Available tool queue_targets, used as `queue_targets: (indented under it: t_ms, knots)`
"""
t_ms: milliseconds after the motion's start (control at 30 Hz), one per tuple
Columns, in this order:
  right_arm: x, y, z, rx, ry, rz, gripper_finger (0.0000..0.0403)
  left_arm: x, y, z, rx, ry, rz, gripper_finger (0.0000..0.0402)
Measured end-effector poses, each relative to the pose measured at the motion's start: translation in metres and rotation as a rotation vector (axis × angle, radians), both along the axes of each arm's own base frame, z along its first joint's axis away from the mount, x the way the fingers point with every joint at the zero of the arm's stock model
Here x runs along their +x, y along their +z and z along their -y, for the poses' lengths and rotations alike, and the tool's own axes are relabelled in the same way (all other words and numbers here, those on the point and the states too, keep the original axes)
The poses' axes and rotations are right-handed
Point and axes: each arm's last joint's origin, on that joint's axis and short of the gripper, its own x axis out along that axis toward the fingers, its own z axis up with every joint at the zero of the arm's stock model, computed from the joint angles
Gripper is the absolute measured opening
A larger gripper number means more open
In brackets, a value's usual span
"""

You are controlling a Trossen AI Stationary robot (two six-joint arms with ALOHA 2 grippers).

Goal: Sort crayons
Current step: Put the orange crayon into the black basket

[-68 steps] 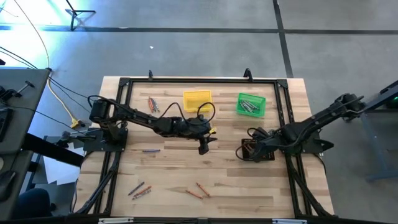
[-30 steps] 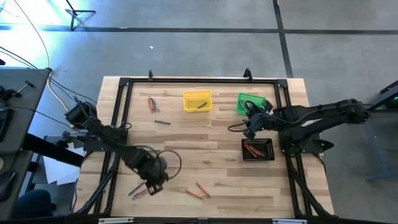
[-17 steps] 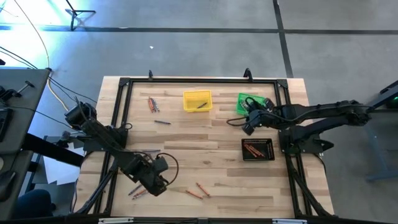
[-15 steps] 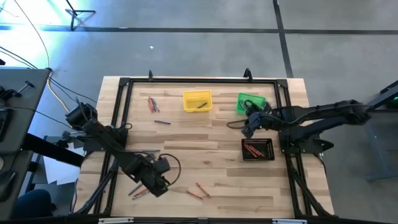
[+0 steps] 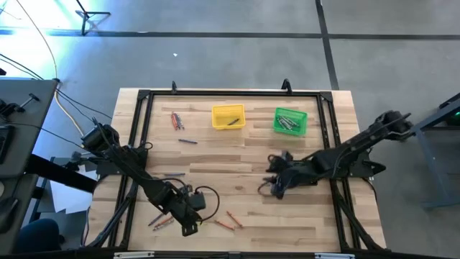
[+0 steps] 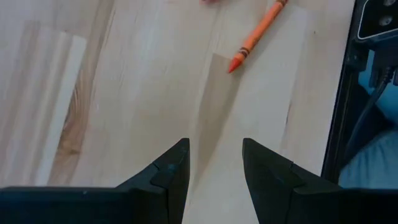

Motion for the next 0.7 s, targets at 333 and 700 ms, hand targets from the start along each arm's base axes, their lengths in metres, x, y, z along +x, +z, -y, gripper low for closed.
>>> queue_targets:
  t_ms: [333, 700]
  knots:
    - [0.053, -0.013, -0.053, 0.038, 0.067, -0.099, 0.0156, -0.001, 0.001, 0.006, 0.020, -0.068, 0.044, 0.0133]
    - [0.094, -0.019, -0.094, 0.009, 0.125, -0.187, 0.0156, -0.005, 0.005, 0.019, 0.016, -0.148, 0.116, 0.0133]
